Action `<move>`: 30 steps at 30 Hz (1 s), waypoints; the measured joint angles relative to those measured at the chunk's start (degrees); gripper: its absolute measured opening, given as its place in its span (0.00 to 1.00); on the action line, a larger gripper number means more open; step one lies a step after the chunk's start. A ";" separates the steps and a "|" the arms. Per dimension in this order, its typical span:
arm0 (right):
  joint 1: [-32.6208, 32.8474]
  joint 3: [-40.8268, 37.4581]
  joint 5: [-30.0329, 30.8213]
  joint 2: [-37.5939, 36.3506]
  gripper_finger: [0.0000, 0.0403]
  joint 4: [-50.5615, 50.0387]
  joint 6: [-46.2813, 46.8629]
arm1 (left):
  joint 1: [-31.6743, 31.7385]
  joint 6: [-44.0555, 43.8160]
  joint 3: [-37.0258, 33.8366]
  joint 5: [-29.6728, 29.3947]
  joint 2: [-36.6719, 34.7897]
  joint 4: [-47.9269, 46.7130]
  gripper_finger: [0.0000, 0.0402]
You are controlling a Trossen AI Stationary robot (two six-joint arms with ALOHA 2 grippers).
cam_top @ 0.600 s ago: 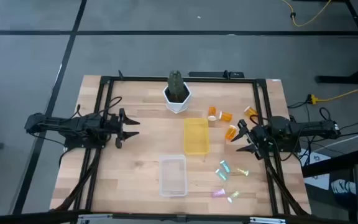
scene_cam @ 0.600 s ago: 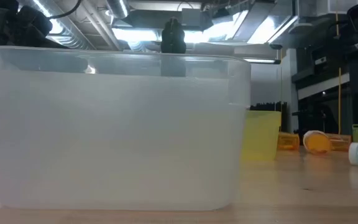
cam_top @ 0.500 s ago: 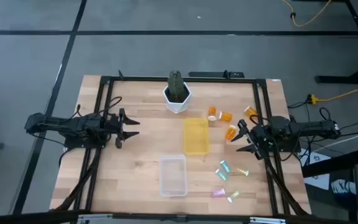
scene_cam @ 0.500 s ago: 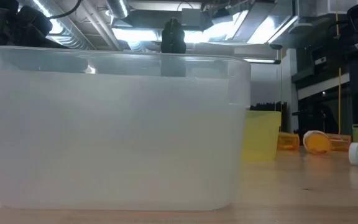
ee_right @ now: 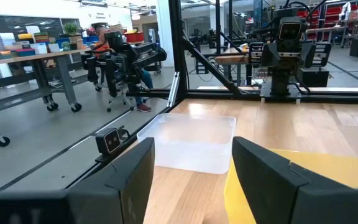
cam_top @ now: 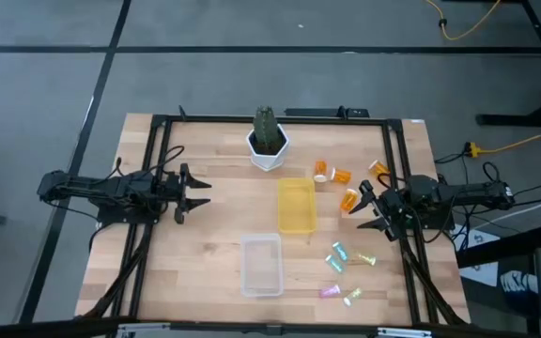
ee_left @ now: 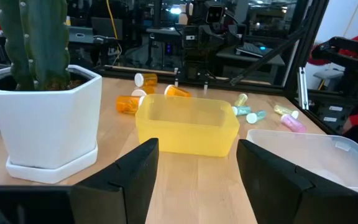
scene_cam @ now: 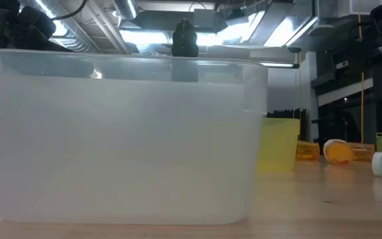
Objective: Pick and place medicine bottles into bin by pill shape (circle, oval)
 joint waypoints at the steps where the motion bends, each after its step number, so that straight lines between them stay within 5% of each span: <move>1: 0.02 0.00 0.00 0.00 0.54 0.02 -0.03 | 0.00 0.00 0.00 0.02 -0.01 -0.02 0.53; 30: 0.02 0.00 0.02 0.03 0.54 1.69 2.92 | 0.00 0.02 0.00 0.02 0.00 0.00 0.53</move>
